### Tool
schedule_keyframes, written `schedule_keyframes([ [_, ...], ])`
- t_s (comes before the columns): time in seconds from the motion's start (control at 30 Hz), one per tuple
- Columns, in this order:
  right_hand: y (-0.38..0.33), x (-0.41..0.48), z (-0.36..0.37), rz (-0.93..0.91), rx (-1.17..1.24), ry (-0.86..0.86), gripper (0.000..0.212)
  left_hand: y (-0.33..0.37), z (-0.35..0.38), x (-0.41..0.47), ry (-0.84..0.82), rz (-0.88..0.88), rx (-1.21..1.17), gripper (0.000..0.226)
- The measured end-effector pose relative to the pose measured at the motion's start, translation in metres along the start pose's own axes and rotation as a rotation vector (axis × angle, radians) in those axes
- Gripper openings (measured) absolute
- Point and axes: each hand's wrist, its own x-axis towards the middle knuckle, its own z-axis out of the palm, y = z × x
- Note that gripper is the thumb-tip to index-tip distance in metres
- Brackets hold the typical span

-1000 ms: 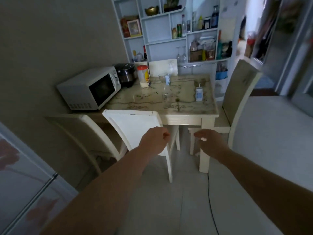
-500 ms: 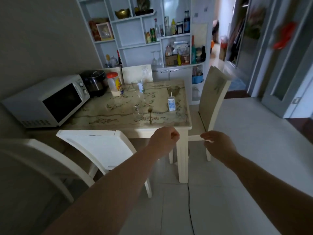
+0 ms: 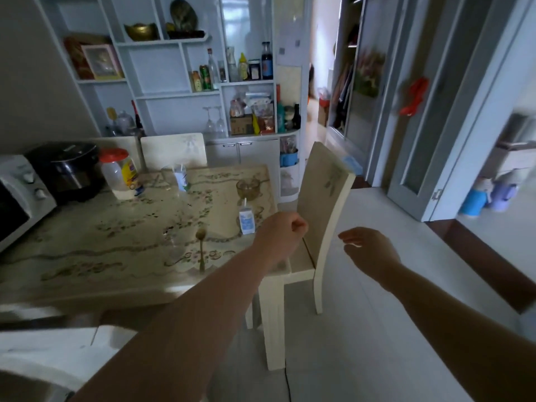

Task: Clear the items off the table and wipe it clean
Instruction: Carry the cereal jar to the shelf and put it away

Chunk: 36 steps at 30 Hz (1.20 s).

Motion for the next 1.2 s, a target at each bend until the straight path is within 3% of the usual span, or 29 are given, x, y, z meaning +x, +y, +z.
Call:
schedule_keyframes([
  [0.13,0.001,0.043,-0.013,0.017,-0.03,0.077,0.027,0.0,0.009,0.063,-0.018,0.041,-0.029,0.023],
  [0.5,0.069,0.165,-0.048,0.112,0.027,0.097,0.027,0.022,0.078,0.2,-0.096,0.089,-0.024,0.023],
  [1.0,0.192,0.411,-0.178,0.002,-0.015,0.035,0.026,0.138,0.208,0.439,0.114,-0.034,0.003,0.018],
  [1.2,0.2,0.475,-0.188,-0.053,0.035,-0.018,0.031,0.136,0.22,0.494,0.08,-0.06,0.078,0.021],
])
